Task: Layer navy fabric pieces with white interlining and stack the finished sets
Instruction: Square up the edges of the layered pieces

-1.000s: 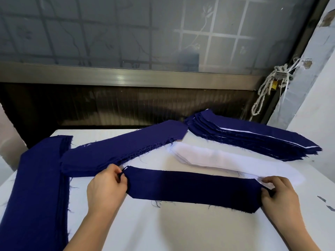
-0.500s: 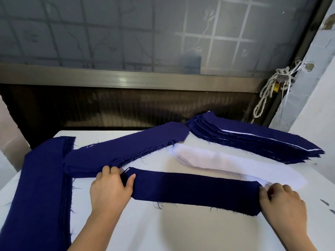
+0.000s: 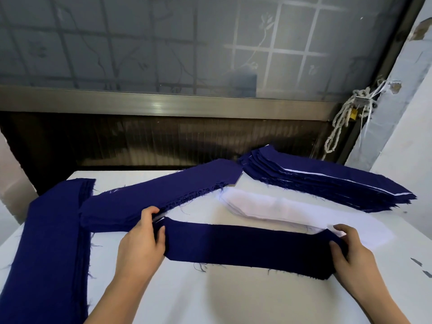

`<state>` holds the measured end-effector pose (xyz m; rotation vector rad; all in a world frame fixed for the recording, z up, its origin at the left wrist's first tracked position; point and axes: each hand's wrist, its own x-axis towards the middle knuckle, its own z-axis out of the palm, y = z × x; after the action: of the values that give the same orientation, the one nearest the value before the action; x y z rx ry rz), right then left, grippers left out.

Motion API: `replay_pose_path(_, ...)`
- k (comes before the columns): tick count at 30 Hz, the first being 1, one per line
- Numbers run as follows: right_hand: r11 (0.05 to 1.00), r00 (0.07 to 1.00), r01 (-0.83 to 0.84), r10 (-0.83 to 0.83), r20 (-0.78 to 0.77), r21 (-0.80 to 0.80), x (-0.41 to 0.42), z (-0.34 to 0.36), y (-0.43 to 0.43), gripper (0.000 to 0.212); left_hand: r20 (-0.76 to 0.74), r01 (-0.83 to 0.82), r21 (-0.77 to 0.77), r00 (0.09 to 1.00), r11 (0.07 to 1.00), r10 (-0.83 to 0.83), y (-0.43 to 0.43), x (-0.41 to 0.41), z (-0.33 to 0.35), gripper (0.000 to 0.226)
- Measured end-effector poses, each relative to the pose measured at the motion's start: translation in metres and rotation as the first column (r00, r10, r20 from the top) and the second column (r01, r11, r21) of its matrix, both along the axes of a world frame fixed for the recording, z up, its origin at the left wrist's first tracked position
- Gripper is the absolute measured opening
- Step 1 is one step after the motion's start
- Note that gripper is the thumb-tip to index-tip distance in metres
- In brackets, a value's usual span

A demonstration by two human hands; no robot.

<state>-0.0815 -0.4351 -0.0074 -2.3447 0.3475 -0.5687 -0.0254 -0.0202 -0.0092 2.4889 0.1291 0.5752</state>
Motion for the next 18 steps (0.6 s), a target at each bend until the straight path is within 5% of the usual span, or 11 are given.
replay_pose_path(7,0.946,0.998,-0.065,0.056,-0.036,-0.319,-0.002,0.001,0.005,0.02,-0.046,0.084,0.206,0.996,0.975,-0.076,-0.004,0.001,-0.002,0.007)
replay_pose_path(18,0.935,0.991,-0.067,0.023,-0.131,-0.348,-0.015,0.019,0.024,0.011,-0.06,0.174,0.314,0.985,0.933,-0.164,-0.003,-0.011,-0.001,0.025)
